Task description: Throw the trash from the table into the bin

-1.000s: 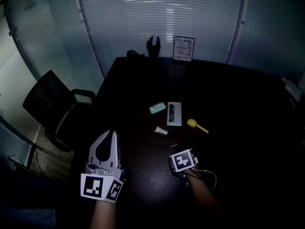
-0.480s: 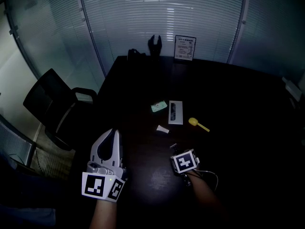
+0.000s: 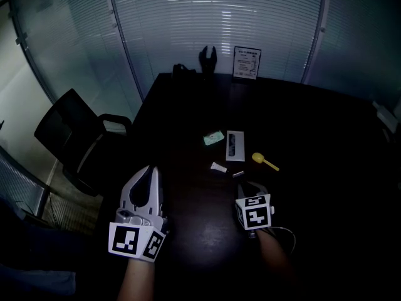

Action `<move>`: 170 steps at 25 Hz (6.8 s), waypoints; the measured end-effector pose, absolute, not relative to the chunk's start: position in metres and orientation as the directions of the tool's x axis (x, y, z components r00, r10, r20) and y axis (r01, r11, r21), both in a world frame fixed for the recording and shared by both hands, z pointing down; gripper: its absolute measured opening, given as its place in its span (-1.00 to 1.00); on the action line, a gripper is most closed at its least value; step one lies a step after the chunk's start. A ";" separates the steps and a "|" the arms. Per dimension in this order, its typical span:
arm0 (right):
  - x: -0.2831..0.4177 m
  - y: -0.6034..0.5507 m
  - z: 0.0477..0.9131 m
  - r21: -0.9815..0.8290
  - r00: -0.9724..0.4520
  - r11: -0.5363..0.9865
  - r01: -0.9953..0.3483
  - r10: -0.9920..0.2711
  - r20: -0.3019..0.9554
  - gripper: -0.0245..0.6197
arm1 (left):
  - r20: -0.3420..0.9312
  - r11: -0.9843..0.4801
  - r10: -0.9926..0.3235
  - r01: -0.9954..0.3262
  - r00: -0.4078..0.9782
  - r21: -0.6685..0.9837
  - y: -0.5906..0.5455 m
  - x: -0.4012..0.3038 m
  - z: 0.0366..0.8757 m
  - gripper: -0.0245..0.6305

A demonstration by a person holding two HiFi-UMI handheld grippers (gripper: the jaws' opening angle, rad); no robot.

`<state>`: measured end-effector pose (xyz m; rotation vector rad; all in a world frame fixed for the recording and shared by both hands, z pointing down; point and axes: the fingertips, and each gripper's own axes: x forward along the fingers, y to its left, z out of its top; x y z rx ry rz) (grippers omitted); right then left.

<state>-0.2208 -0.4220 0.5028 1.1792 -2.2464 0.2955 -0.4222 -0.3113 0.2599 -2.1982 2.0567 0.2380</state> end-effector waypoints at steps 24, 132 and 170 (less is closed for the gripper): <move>-0.142 -0.362 0.232 0.202 -0.276 0.230 -0.952 -0.931 -0.238 -0.77 | -0.231 -0.204 -0.953 -0.979 0.196 0.011 -0.326 -0.380 0.247 -0.93; 0.523 0.075 0.797 -0.157 -0.104 -0.138 -0.978 -0.329 0.939 -0.77 | -0.096 -0.365 -0.925 -0.929 0.369 -0.055 0.006 0.208 0.341 -0.93; 0.449 -0.008 0.407 -0.019 -0.254 0.253 -0.967 -0.966 0.052 -0.90 | -0.146 -0.351 -0.925 -0.936 0.351 -0.026 0.021 0.175 0.311 -0.93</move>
